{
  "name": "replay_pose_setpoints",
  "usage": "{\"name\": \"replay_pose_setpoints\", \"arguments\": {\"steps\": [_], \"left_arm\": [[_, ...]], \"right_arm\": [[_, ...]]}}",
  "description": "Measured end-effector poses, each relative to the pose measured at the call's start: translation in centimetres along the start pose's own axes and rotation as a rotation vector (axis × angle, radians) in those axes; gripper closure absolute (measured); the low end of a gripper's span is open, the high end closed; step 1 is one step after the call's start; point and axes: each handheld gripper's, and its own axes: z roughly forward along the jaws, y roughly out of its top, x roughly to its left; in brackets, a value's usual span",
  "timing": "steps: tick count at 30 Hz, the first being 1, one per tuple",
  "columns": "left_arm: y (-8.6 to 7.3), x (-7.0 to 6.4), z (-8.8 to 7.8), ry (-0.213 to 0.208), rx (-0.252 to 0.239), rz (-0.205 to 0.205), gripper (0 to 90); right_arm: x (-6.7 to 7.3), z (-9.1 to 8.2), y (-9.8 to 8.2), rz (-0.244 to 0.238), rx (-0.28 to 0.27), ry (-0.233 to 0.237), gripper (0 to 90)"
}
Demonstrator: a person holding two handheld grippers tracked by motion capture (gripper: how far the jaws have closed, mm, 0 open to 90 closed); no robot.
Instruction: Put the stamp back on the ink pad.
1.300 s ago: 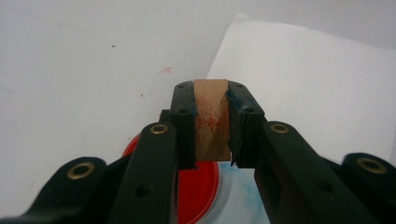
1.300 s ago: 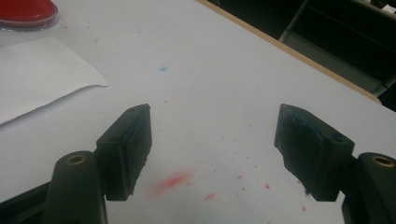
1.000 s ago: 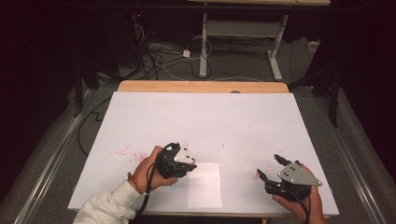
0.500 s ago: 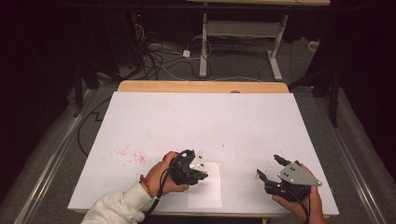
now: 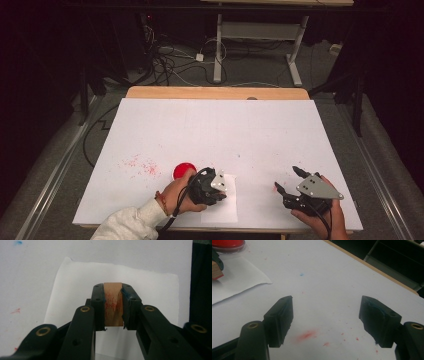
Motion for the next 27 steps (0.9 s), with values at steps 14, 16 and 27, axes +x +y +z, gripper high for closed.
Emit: {"name": "replay_pose_setpoints", "arguments": {"steps": [14,16,27], "left_arm": [[-0.31,0.28,1.0,-0.036,0.032,-0.014,73.8],[-0.31,0.25,1.02,-0.034,0.033,-0.015,73.8],[-0.28,0.07,1.04,-0.022,0.037,-0.013,73.8]], "right_arm": [[0.06,-0.04,0.01,-0.007,0.003,0.001,27.8],[0.07,-0.06,0.03,-0.006,0.003,0.0,27.8],[0.18,-0.03,0.11,-0.011,0.003,0.003,27.8]]}}
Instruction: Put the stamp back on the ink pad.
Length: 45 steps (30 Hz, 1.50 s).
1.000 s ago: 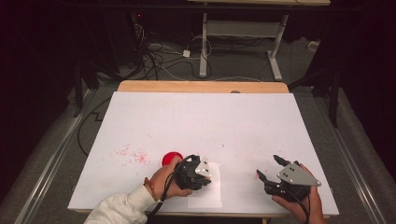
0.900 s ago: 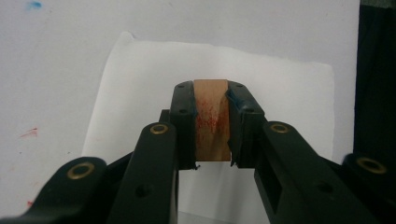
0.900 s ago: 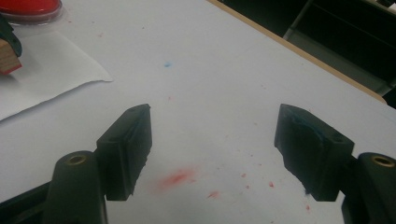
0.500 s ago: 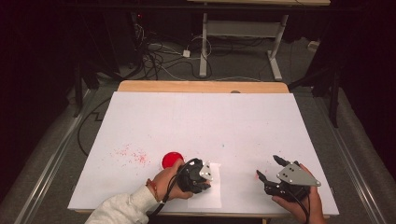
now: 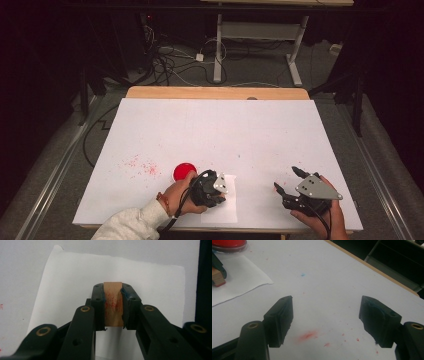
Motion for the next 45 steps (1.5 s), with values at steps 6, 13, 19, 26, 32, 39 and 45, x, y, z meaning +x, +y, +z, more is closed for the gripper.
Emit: {"name": "replay_pose_setpoints", "arguments": {"steps": [6,13,19,26,32,39,45], "left_arm": [[-0.1,0.13,0.02,-0.008,-0.007,-0.005,73.7],[-0.19,0.2,0.03,-0.014,-0.013,-0.009,73.7],[-0.2,0.19,0.04,-0.014,-0.014,-0.008,73.7],[-0.25,0.15,0.03,-0.011,-0.016,-0.006,73.7],[-0.28,0.19,0.03,-0.013,-0.019,-0.006,73.7],[-0.21,0.07,-0.04,-0.002,-0.016,0.0,73.6],[-0.16,0.31,-0.5,-0.011,-0.03,-0.01,73.6]], "right_arm": [[0.04,0.02,0.02,-0.002,0.002,-0.001,28.0],[0.05,0.01,0.01,-0.003,0.002,0.001,28.0],[0.06,0.01,0.0,-0.005,0.004,0.002,28.0],[0.1,0.03,0.02,-0.009,0.004,0.003,28.0],[0.09,0.02,0.0,-0.01,0.005,0.005,28.1],[0.08,-0.01,-0.02,-0.009,0.004,0.004,28.0],[0.05,-0.03,-0.02,-0.008,0.003,0.004,28.0]]}}
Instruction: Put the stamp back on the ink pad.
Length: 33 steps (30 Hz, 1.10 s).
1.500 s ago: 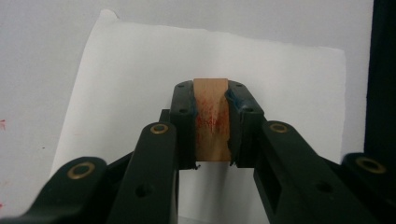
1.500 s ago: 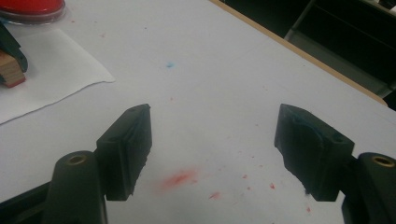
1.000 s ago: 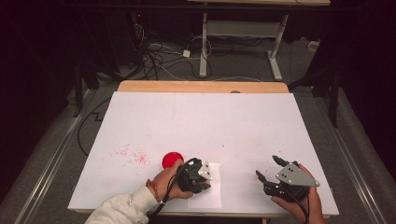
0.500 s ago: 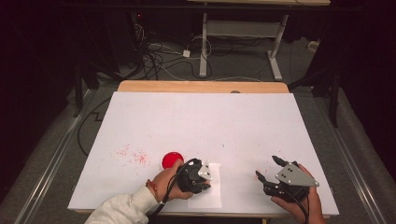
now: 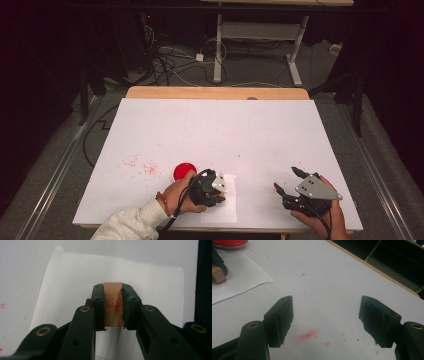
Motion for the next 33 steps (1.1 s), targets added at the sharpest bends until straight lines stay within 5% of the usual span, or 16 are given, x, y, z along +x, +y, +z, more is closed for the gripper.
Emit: {"name": "replay_pose_setpoints", "arguments": {"steps": [16,33], "left_arm": [[0.1,0.3,-2.9,0.039,-0.066,-0.002,73.5],[-1.9,1.6,-6.1,0.12,-0.105,-0.058,73.5]], "right_arm": [[0.0,-0.1,0.0,-0.004,-0.003,0.001,27.9],[-0.1,-0.1,0.0,-0.006,-0.004,-0.002,27.8]]}}
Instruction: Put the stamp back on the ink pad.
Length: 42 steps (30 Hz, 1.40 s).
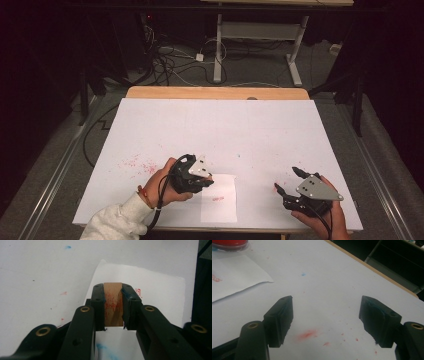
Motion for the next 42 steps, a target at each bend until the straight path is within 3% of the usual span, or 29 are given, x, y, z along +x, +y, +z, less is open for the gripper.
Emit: {"name": "replay_pose_setpoints", "arguments": {"steps": [14,23,32,37,42], "left_arm": [[-2.1,1.5,-2.0,0.046,-0.02,-0.072,73.5],[-3.7,2.8,-2.2,0.08,0.007,-0.13,73.4],[-4.5,3.9,-0.8,0.069,0.05,-0.178,73.0],[-4.7,4.4,0.3,0.065,0.094,-0.175,72.6],[-5.0,4.9,1.1,0.051,0.115,-0.197,72.0]], "right_arm": [[-0.1,0.4,0.2,-0.002,-0.003,0.003,27.8],[0.0,0.9,0.4,-0.009,-0.001,0.022,27.8],[0.2,0.8,0.4,-0.018,0.0,0.024,27.8],[0.1,0.5,0.3,-0.012,0.001,0.016,27.8],[0.1,0.3,0.2,-0.011,0.0,0.009,27.9]]}}
